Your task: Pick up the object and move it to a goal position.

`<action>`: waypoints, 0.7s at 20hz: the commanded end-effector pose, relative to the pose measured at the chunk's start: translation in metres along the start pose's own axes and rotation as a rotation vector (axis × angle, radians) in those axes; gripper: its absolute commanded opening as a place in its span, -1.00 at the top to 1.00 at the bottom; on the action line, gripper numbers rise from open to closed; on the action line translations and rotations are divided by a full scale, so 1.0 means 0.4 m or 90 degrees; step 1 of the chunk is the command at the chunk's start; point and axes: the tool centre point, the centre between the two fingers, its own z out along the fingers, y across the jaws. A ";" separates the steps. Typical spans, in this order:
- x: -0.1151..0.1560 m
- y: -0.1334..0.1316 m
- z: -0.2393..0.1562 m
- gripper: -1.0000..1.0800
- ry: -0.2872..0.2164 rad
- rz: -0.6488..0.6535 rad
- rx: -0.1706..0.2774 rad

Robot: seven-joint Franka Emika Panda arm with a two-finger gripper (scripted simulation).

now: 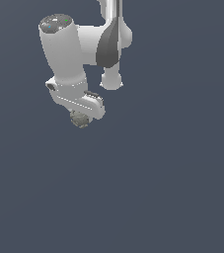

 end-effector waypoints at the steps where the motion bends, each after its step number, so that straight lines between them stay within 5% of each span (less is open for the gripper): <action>1: 0.000 0.007 -0.058 1.00 -0.001 0.000 0.000; 14: 0.010 0.021 -0.209 1.00 -0.001 0.000 -0.001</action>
